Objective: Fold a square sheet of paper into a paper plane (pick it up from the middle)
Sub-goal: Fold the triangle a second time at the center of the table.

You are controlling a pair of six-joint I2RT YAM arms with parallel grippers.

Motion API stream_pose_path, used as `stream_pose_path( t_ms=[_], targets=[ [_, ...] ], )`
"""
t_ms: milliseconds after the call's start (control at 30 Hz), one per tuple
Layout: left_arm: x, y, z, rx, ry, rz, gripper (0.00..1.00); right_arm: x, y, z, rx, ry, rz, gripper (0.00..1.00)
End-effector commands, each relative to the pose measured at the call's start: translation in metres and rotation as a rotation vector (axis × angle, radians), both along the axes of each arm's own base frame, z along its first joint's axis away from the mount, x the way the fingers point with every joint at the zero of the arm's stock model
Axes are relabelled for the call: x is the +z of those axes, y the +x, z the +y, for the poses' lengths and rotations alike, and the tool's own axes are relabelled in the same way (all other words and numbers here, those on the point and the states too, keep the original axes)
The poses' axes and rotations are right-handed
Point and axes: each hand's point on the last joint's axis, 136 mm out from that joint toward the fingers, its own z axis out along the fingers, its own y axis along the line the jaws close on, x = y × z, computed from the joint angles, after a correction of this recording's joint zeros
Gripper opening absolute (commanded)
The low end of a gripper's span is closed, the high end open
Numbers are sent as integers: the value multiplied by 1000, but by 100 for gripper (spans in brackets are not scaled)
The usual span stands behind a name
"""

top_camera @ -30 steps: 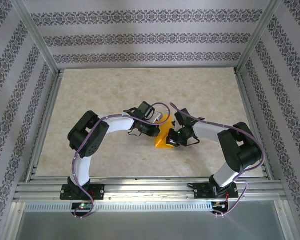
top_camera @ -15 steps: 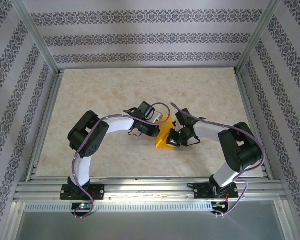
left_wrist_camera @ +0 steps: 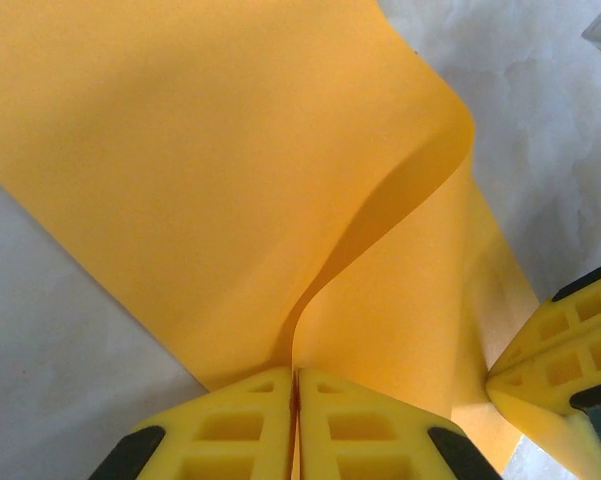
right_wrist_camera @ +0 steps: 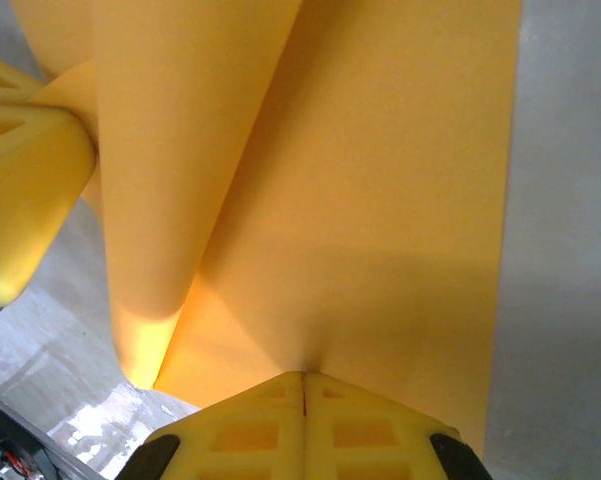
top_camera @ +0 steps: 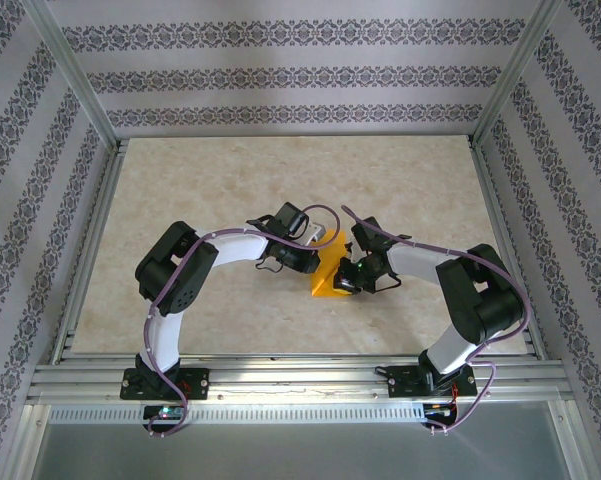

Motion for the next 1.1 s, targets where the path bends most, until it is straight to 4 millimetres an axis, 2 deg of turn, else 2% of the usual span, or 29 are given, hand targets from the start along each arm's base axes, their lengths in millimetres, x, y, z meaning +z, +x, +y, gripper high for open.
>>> stream_pose_path(
  t_ms=[0,133,633,1067],
  targets=[
    [14,14,-7,-11,-46,-44,9,-13,-15,-13,1,-58,76,2],
    [17,15,-10,-16,-59,-42,9,-14,-15,-13,0,-58,77,2],
    [6,18,-9,-12,-28,-19,9,-15,-16,-13,2,-58,82,2],
    [-1,16,-2,5,5,-5,9,-14,-17,-14,-1,-61,85,2]
  ],
)
